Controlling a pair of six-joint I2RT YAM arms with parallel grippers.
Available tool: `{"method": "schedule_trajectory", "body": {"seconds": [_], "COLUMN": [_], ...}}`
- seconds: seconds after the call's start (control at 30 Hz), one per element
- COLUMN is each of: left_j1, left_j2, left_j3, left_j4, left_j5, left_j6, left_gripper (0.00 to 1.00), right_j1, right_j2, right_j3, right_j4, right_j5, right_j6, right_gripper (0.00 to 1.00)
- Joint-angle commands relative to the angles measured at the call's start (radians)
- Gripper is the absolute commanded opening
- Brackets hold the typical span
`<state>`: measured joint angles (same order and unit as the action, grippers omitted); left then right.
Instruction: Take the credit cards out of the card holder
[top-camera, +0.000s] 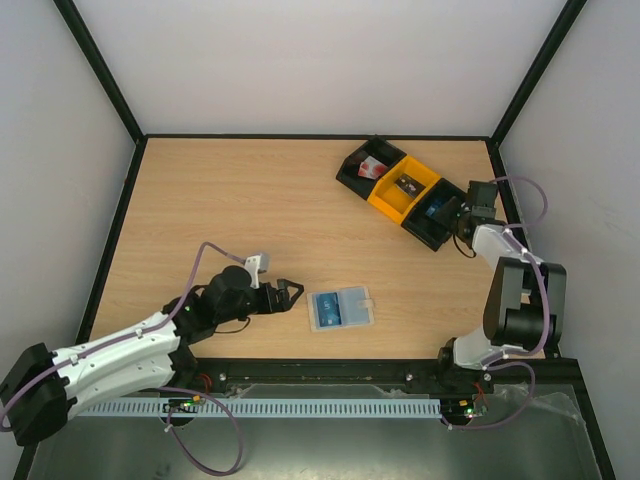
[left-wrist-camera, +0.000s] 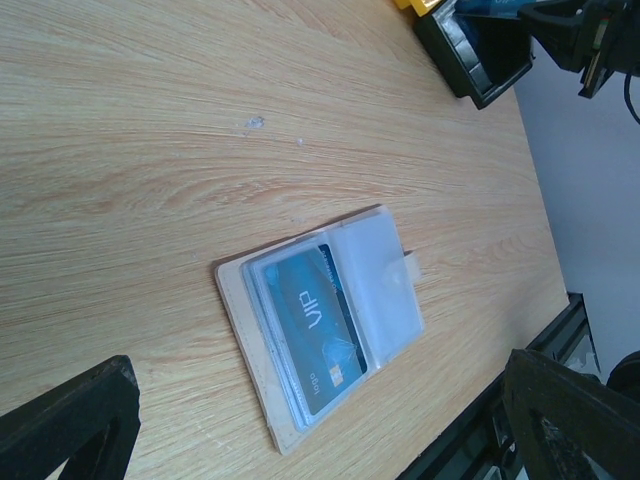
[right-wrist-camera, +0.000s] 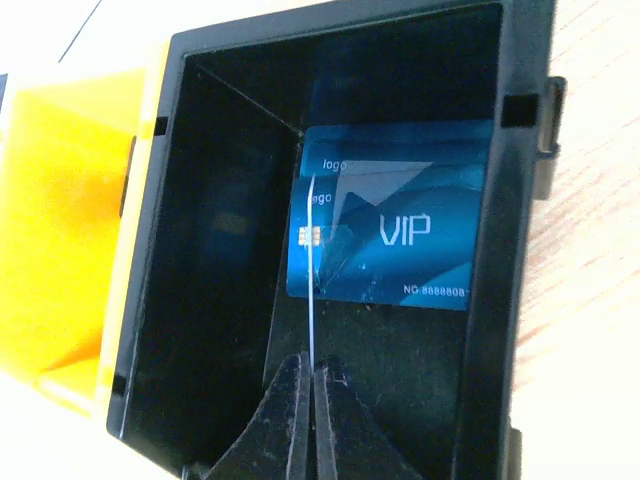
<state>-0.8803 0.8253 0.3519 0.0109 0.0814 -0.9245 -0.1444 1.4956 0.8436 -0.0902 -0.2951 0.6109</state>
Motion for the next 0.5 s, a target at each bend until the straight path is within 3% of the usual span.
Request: {"method": "schedule_trajectory", "body": {"seconds": [0.0,0.3,0.47], "left_j1": [0.006,0.007,0.009], "left_j2": [0.026,0.075,0.083], "left_j3": [-0.007,-0.001,0.002], "left_j4": [0.038,0.057,0.063], "left_j5": [0.018,0.026,0.027], "left_j6": [0.005,0.006,-0.003], "left_gripper": [1.00,1.00,1.00], "right_j1": [-0.010,-0.044,-0.046], "right_j2": [0.064,0.149,0.174], "right_j3": [0.055,0.075,0.084], "right_j4": [0.069,0.095,0.088], "right_j5": [-0.020,-0.025,-0.016], "right_j6": [-0.023,-0.025,-0.027], "right_gripper": [0.02,0.02,0.09]}}
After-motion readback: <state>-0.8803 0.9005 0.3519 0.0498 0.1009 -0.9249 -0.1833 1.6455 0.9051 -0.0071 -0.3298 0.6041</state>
